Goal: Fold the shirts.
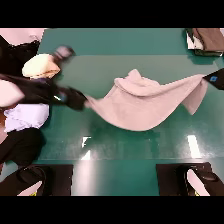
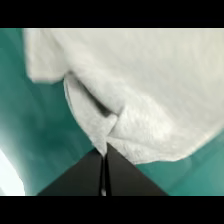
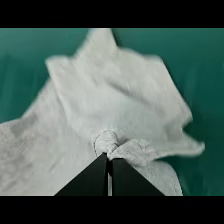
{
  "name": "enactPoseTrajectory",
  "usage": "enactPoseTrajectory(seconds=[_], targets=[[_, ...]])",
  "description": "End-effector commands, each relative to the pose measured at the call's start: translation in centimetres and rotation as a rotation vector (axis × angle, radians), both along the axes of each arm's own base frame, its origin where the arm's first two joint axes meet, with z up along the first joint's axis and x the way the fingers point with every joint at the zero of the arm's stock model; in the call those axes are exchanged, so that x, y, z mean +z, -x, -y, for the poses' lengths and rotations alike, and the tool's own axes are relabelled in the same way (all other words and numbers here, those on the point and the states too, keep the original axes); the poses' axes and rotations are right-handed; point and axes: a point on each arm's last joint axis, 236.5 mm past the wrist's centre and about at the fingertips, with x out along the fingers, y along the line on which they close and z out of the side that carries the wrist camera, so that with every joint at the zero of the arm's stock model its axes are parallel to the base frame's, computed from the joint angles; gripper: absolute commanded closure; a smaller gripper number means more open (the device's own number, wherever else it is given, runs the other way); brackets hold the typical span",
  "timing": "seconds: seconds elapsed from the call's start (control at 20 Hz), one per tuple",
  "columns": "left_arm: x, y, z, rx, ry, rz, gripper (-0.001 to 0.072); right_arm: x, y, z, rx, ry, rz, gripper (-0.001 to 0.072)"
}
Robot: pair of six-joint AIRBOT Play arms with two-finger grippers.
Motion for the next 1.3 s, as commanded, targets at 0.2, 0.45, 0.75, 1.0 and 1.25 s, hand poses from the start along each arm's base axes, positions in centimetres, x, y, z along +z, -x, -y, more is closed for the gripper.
enactPoseTrajectory(seconds=[0.2, 0.45, 0.75, 1.0, 1.25], targets=[[23.5, 2.4, -8.7, 0.188, 0.071, 0.555, 0.0687, 19.1, 6.8, -1.6, -0.022, 0.114, 0.627, 0.0701], [27.9, 7.2, -10.9, 0.193, 0.121, 0.610, 0.0687, 23.8, 9.8, -3.2, 0.039, 0.147, 0.635, 0.0701], [30.8, 11.5, -8.3, 0.047, 0.264, 0.637, 0.0688, 27.4, 12.5, -3.7, 0.016, 0.111, 0.620, 0.0701], [23.2, 7.8, -10.0, 0.173, 0.085, 0.400, 0.0688, 17.8, 8.5, -0.8, -0.073, 0.037, 0.165, 0.0701], [9.7, -0.4, -9.1, 0.195, -0.209, 0.155, 0.0686, 3.1, 1.4, 1.1, -0.029, -0.017, -0.323, 0.0701]])
